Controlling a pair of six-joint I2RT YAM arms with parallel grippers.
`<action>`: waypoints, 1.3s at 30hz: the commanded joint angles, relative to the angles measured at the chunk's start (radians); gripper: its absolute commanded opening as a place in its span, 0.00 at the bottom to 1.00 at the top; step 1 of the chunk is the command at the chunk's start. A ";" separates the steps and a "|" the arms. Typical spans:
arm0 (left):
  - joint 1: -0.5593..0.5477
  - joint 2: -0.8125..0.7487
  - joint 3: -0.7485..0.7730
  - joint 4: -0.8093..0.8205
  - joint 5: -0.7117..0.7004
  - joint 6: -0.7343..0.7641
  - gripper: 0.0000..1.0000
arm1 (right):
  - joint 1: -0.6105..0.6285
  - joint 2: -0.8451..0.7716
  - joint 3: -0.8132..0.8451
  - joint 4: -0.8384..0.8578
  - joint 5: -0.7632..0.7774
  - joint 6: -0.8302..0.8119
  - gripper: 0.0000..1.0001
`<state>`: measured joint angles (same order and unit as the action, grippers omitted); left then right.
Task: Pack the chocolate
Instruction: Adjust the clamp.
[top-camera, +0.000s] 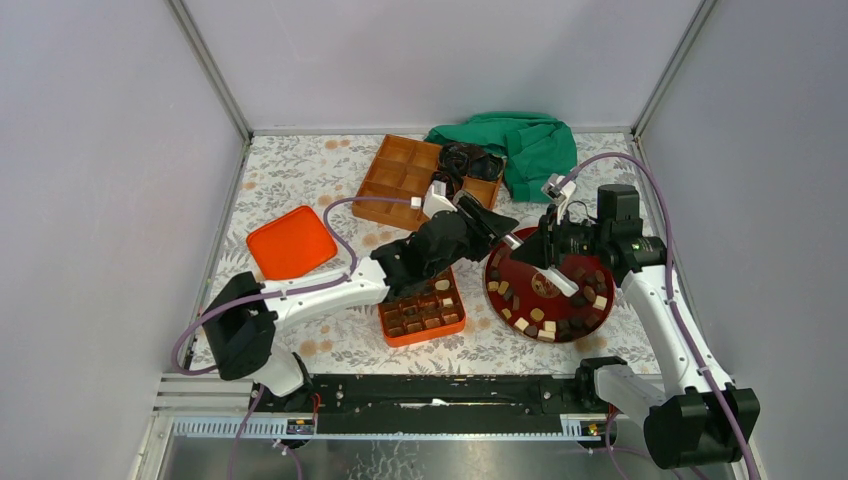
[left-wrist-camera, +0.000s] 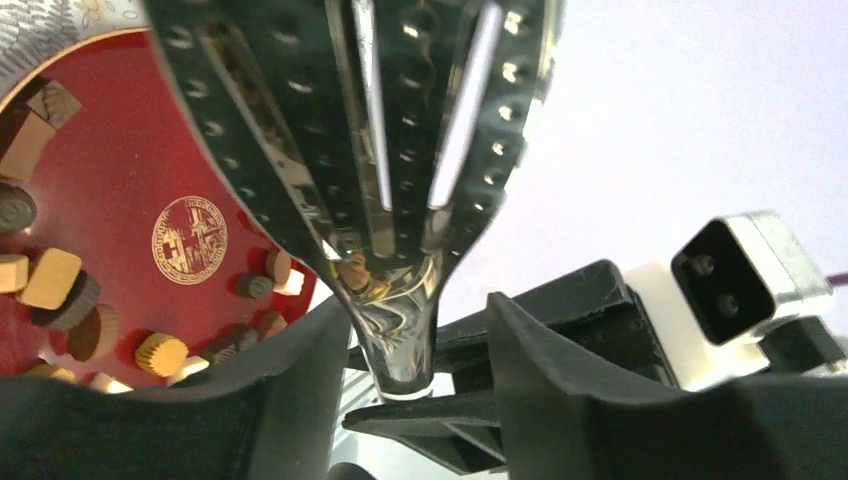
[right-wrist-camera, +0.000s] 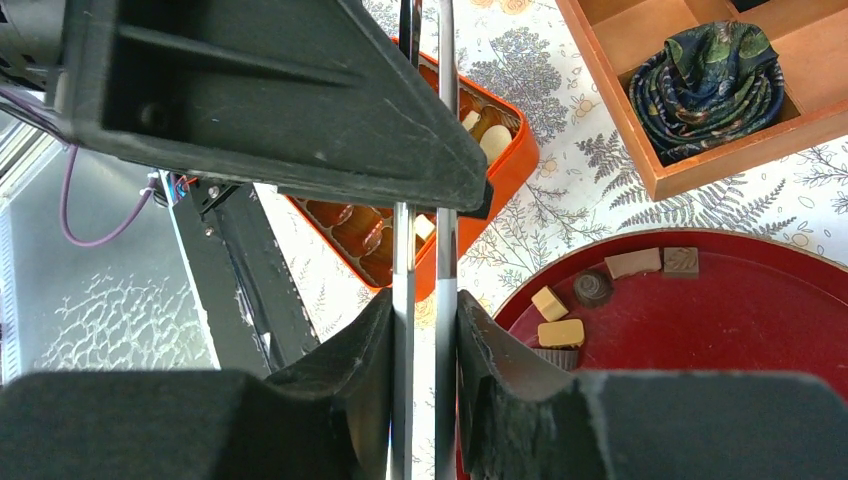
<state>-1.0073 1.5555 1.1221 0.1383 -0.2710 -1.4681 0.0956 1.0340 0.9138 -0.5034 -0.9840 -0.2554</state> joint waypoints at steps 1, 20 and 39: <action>-0.004 -0.022 -0.026 0.101 0.020 0.003 0.64 | 0.003 -0.008 0.049 0.028 -0.008 0.013 0.29; -0.004 -0.150 -0.175 0.181 0.014 0.133 0.83 | -0.014 -0.006 0.059 -0.020 -0.017 -0.015 0.46; 0.170 -0.669 -0.490 0.062 0.360 0.787 0.99 | -0.023 -0.029 0.160 -0.363 0.214 -0.378 0.46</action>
<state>-0.9482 0.9871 0.6327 0.3099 -0.0727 -0.8925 0.0776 1.0222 0.9798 -0.7200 -0.8474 -0.4614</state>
